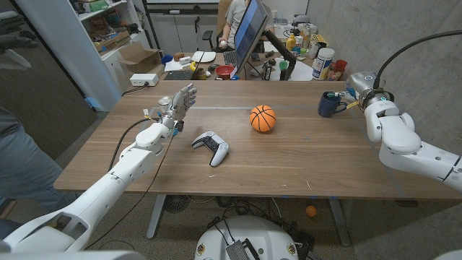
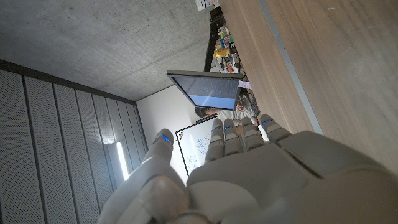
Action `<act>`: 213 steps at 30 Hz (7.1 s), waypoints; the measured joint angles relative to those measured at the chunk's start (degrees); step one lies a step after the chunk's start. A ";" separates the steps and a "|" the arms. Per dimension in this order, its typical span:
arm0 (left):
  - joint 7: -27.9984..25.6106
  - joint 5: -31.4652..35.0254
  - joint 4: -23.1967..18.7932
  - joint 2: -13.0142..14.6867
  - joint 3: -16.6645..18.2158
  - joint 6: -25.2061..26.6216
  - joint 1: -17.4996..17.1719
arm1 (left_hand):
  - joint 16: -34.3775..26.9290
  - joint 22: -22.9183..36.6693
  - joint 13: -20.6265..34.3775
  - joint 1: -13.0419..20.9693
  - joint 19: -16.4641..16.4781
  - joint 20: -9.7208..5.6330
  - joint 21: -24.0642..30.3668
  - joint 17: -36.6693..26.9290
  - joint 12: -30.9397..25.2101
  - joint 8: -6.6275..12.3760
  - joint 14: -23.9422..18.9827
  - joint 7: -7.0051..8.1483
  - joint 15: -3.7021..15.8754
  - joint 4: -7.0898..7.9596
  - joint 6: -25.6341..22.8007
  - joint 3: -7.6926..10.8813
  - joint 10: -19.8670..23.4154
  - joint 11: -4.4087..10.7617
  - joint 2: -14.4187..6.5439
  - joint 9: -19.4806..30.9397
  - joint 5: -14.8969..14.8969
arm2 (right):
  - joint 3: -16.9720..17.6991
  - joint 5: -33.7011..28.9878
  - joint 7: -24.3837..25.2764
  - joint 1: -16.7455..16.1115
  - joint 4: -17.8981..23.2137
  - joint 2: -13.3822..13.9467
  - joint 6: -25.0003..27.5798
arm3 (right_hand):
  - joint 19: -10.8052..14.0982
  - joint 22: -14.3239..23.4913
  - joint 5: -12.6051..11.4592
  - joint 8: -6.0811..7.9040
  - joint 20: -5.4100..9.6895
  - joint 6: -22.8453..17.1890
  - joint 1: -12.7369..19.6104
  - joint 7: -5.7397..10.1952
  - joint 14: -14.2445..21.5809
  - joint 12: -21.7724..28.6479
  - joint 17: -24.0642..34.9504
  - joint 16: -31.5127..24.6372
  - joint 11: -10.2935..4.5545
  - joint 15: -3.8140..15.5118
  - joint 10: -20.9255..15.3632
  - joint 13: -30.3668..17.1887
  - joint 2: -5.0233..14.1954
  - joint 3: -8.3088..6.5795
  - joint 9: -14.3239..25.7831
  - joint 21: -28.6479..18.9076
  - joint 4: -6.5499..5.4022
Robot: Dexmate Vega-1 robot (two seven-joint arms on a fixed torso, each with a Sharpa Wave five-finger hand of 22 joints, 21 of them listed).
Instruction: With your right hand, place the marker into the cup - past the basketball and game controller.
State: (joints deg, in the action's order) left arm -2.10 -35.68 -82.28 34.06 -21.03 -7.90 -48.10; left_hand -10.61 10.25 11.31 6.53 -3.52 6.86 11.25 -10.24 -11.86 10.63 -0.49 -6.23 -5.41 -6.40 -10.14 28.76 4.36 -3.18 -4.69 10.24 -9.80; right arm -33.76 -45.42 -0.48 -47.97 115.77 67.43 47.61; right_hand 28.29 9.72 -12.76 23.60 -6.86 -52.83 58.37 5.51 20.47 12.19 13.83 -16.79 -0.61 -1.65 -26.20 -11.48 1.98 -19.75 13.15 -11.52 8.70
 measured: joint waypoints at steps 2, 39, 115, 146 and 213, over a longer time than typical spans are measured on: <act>-0.11 -0.03 -0.06 0.01 0.07 0.00 -0.12 | 0.00 0.00 0.00 0.00 0.00 0.00 0.00 0.00 0.00 0.00 0.00 0.00 0.00 0.00 0.00 0.00 0.00 0.00 0.00 0.00 0.00 | -0.13 -1.40 -0.86 0.88 -0.83 -0.81 -0.87 | 0.00 0.00 0.00 0.00 0.00 0.00 0.00 0.00 -0.10 0.00 0.00 0.23 -0.21 -0.10 -0.22 0.00 0.00 0.01 0.00 0.00 0.01; -2.24 -0.43 -1.73 0.55 1.45 -0.79 -2.41 | 0.00 0.00 0.00 0.00 -0.21 -0.21 0.00 0.00 0.00 0.00 0.19 -0.21 -0.19 0.00 -0.21 0.00 0.00 0.00 0.00 0.00 0.00 | -3.10 -16.93 -9.26 10.98 -13.50 -8.94 -13.01 | 0.42 0.00 -0.23 0.00 0.42 0.00 -0.38 0.00 0.12 -0.45 0.01 0.49 -0.41 0.13 -0.41 0.00 -0.39 0.14 -0.28 0.00 0.14; -6.14 -0.16 -6.96 1.58 3.59 -1.14 -6.48 | 0.00 0.00 0.00 0.00 -0.21 -0.21 0.00 0.00 0.00 0.00 0.19 -0.20 -0.19 0.00 -0.20 0.00 0.00 0.00 0.00 0.00 0.00 | -9.40 -31.09 -11.66 18.04 -28.07 -10.04 -24.03 | 1.35 0.00 -0.86 0.00 1.35 0.00 -0.35 0.00 2.02 -0.45 0.03 0.89 -1.02 1.74 -1.03 0.00 -0.22 -0.67 -0.91 0.00 0.14; -6.63 -0.55 -8.12 1.81 4.34 -1.93 -8.45 | 0.00 0.00 0.00 0.00 -0.21 -0.21 0.00 0.00 0.00 0.00 0.19 -0.20 -0.19 0.00 -0.20 0.00 0.00 0.00 0.00 0.00 0.00 | -11.66 -35.94 -12.11 20.18 -30.35 -12.10 -25.16 | 1.96 0.29 -0.84 0.00 1.54 0.00 -0.03 0.00 3.12 -0.45 0.16 1.11 -1.43 0.61 -2.06 0.00 -0.54 -1.19 -1.35 0.00 0.28; -4.72 -1.69 -4.79 0.46 4.55 -4.98 -8.49 | 0.00 0.00 0.00 0.00 -0.42 0.00 0.00 0.00 0.00 0.00 0.18 -0.20 -0.19 0.00 -0.20 0.00 0.00 0.00 0.00 0.00 0.00 | -9.39 -37.47 -19.77 19.20 -25.19 -12.49 -27.93 | -4.02 0.28 -0.01 -3.14 -3.99 12.05 -8.19 5.39 -0.74 -1.68 0.01 4.39 1.94 -3.77 3.82 -0.12 -3.41 0.22 -1.44 0.77 -2.46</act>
State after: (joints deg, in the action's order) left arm -6.82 -37.38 -87.07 34.52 -16.48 -12.88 -56.59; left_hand -10.61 10.25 11.31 6.53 -3.94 6.87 11.25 -10.24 -11.86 10.63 -0.31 -6.43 -5.60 -6.40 -10.34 28.76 4.36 -3.18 -4.69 10.24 -9.80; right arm -43.15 -82.89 -20.25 -28.77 90.58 54.95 19.68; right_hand 24.28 9.99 -12.77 20.46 -10.85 -40.78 50.18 10.90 19.73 10.52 13.84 -12.41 1.33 -5.42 -22.38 -11.59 -1.43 -19.53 11.71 -10.75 6.24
